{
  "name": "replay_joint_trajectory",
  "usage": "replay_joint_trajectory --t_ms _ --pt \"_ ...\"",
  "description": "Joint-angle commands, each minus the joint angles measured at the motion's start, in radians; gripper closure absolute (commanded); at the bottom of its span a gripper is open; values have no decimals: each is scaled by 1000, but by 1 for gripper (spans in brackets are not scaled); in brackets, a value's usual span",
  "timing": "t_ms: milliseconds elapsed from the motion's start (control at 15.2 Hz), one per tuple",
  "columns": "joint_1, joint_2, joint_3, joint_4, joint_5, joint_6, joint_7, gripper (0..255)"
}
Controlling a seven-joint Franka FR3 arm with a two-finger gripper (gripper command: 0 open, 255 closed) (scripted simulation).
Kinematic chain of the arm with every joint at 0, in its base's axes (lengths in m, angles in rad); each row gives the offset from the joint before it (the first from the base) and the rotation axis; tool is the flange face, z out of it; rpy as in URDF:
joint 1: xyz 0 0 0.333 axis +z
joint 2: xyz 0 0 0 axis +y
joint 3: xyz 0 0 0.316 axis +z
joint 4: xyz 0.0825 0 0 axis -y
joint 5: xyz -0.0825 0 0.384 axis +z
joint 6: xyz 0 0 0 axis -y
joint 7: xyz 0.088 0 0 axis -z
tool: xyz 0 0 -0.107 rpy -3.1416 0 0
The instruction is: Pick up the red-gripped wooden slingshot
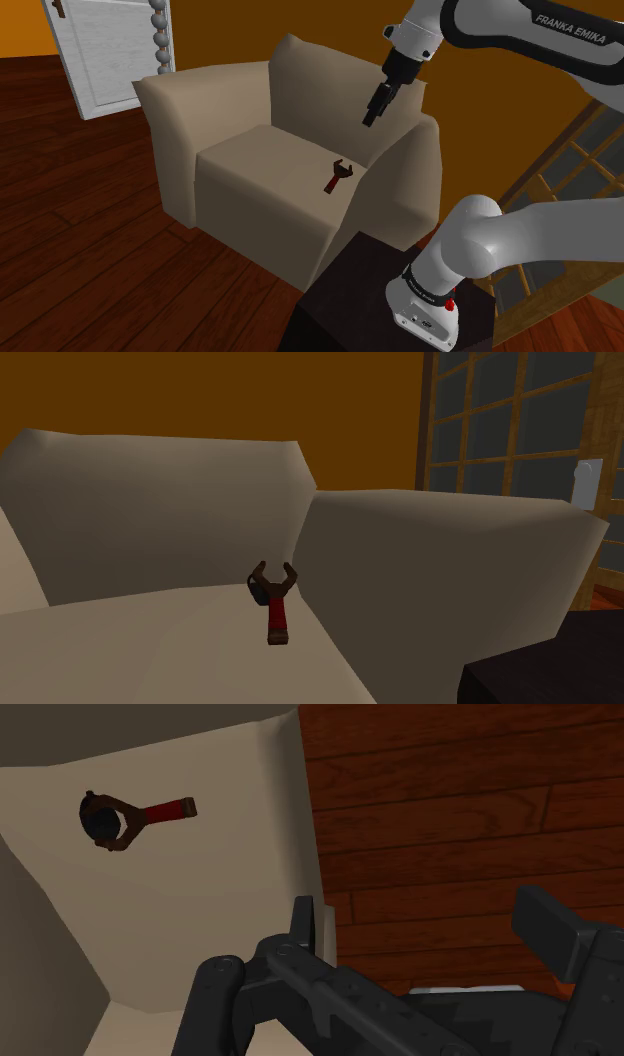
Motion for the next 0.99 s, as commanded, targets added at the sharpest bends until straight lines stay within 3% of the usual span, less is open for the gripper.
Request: replay_joint_trajectory --t_ms 0,462,924 --pt "0 0 0 0 0 0 0 0" --pt "-57 50 -15 -177 -69 265 24 0" --pt "-130 182 -34 -289 -150 548 67 0"
